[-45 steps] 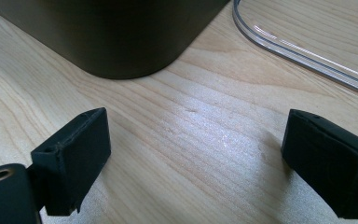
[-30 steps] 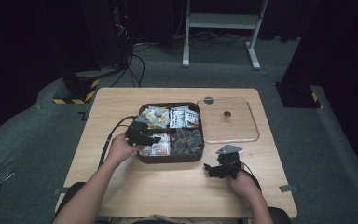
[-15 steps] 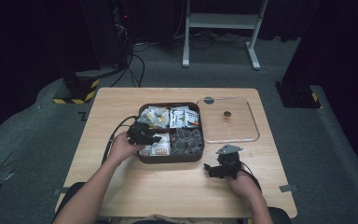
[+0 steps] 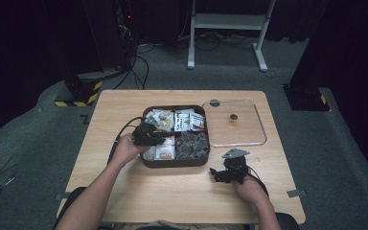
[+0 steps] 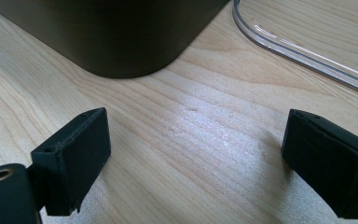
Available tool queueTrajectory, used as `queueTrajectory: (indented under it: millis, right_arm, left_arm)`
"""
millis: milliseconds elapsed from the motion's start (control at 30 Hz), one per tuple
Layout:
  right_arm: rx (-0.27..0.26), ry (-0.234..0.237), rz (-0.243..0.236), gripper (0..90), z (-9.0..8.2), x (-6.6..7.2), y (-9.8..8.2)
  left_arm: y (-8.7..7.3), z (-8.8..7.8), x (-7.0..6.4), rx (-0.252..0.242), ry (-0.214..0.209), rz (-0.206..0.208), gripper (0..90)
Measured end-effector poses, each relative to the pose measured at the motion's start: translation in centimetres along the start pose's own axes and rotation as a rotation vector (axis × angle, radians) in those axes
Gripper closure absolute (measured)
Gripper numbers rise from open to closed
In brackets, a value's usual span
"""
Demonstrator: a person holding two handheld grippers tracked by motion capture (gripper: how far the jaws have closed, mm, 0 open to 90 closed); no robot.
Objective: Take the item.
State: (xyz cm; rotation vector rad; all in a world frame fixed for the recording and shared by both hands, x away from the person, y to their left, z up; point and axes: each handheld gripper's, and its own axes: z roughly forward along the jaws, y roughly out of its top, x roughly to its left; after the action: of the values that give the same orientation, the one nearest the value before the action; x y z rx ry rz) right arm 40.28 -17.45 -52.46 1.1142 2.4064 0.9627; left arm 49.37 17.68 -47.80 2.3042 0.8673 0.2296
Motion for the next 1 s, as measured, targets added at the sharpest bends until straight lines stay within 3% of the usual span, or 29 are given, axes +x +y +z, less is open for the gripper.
queueTrajectory:
  millis: [267, 1000]
  right_arm:
    - [0.000, 0.000, 0.000, 7.9, 0.0, 0.0, 0.0]
    - [0.000, 0.000, 0.001, 7.9, 0.0, 0.0, 0.0]
  left_arm:
    - [0.2, -0.1, -0.1, 0.014, -0.018, -0.014, 82.9]
    - [0.2, -2.1, 0.4, -0.032, -0.057, -0.081, 83.9]
